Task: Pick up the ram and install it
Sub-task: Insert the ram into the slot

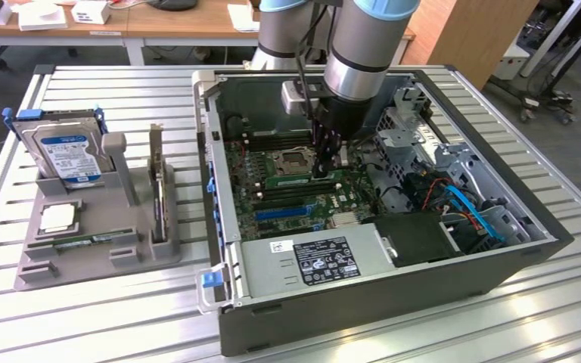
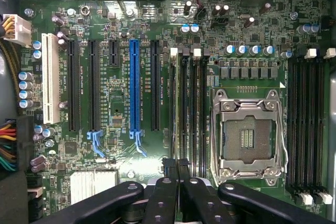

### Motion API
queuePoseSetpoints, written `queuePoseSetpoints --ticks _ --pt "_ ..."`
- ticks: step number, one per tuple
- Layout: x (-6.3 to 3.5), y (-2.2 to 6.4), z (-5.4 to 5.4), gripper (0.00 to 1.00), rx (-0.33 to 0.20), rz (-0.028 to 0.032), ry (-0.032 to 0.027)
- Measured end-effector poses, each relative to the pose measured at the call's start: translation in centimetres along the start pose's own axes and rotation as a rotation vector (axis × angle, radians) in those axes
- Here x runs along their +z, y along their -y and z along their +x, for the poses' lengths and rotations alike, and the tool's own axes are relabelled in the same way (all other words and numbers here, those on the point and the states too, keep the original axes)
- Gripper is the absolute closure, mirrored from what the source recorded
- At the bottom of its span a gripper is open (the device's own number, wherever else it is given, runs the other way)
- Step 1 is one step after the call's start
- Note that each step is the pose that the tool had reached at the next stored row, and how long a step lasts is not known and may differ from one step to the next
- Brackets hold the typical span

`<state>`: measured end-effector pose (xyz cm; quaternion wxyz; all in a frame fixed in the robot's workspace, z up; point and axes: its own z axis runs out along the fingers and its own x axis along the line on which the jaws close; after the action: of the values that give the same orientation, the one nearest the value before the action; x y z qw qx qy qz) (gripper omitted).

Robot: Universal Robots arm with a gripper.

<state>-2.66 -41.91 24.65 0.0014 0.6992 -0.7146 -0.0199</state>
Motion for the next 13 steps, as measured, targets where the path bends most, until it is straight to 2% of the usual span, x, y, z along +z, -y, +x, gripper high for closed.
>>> queuePoseSetpoints --ticks 13 --pt "0.22 0.01 0.00 0.89 0.000 0.0002 0.0002"
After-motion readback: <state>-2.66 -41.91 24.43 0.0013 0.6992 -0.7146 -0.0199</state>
